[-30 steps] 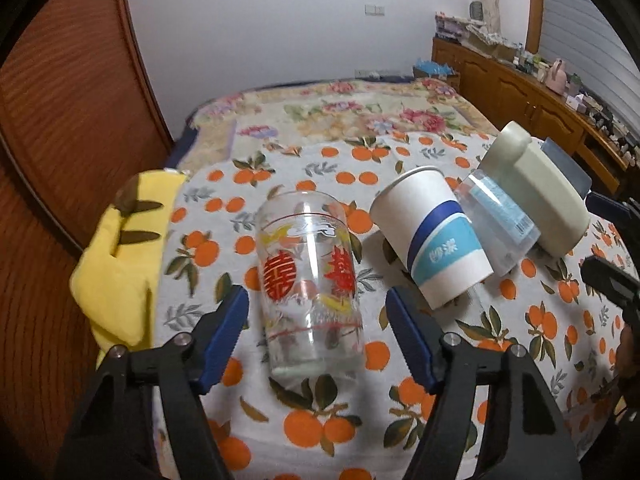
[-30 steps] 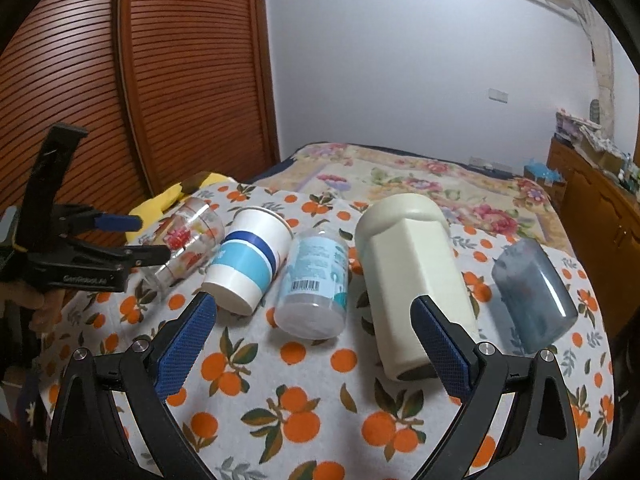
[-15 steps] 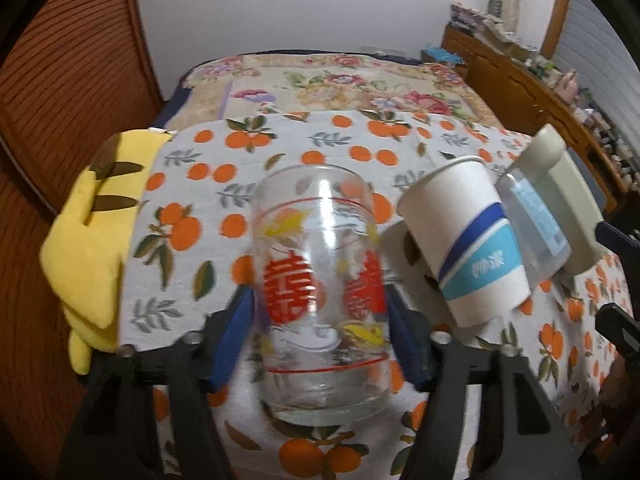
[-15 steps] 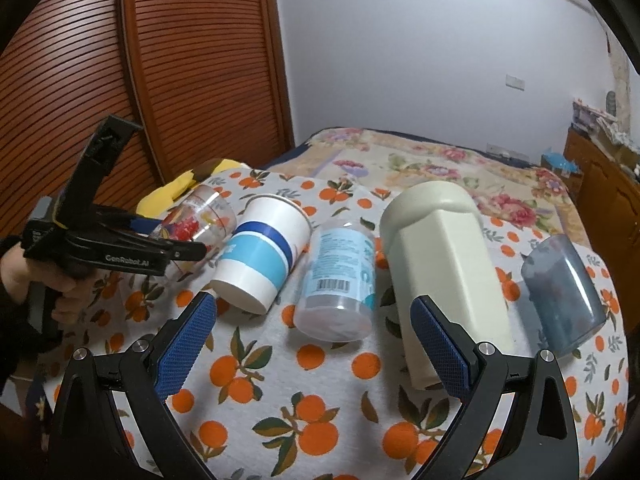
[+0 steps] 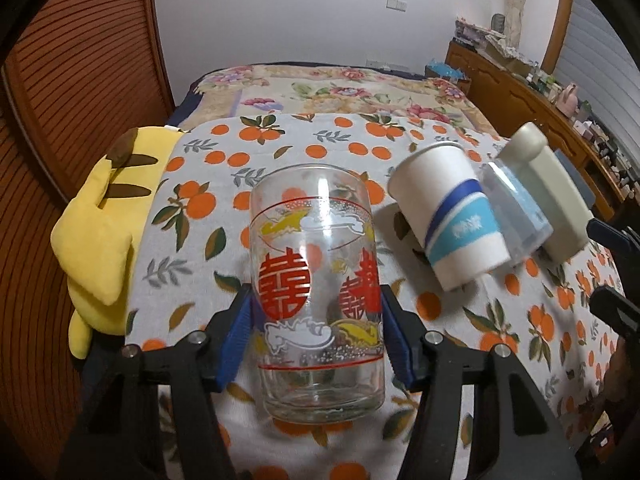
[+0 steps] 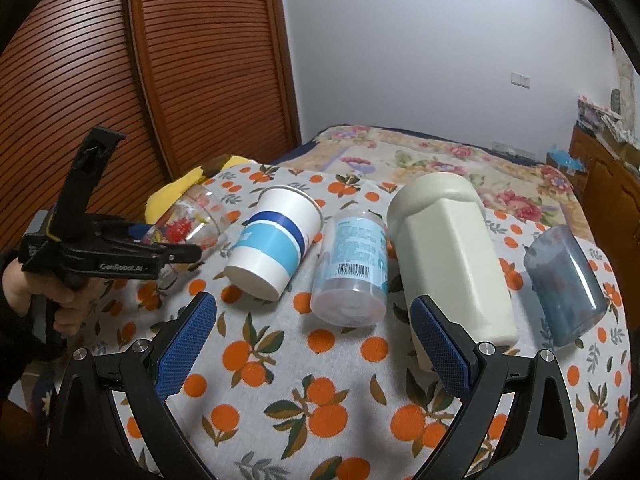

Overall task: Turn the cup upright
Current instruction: 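Lift the clear glass off the bed cover with the left tool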

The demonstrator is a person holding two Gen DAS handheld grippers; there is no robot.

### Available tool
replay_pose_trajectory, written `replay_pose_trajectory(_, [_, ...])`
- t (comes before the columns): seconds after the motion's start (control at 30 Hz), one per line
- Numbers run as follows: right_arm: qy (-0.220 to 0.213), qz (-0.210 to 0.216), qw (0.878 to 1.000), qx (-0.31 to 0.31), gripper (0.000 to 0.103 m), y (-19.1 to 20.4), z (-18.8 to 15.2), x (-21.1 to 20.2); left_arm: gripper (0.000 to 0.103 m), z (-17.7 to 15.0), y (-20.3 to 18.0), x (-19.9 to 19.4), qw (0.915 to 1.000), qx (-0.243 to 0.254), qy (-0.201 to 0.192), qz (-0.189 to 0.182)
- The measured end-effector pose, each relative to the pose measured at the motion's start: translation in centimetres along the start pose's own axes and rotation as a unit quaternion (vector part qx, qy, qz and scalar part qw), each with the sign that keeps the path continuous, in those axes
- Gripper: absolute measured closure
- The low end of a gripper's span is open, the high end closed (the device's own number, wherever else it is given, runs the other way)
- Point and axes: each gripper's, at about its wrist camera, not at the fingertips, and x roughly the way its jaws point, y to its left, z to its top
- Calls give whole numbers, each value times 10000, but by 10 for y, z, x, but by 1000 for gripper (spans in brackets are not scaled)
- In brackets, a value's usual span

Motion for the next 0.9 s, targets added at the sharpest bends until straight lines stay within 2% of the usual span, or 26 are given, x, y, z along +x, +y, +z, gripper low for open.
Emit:
replay_pose_trajectory(0.2, [-67,-80,9999,22,4,1,-6,-17,45,-15,-19,-27,9996,67,-226,-182])
replay_pose_trajectory(0.47, [-175,-354,9991,154,4,-14,-26,-55,45,-36,-69,-55,9964,279,-365,-706])
replay_pose_trajectory(0.7, [-234,-677,9968,357,4,-35,-52,-95,45,-55,-120,-57,9927,307,-315,-1119])
replay_pose_trajectory(0.9, [-188,-880,9943,579,4,-59,-73,-117,45,-76,-164,-51,9884,229,-99,-1501])
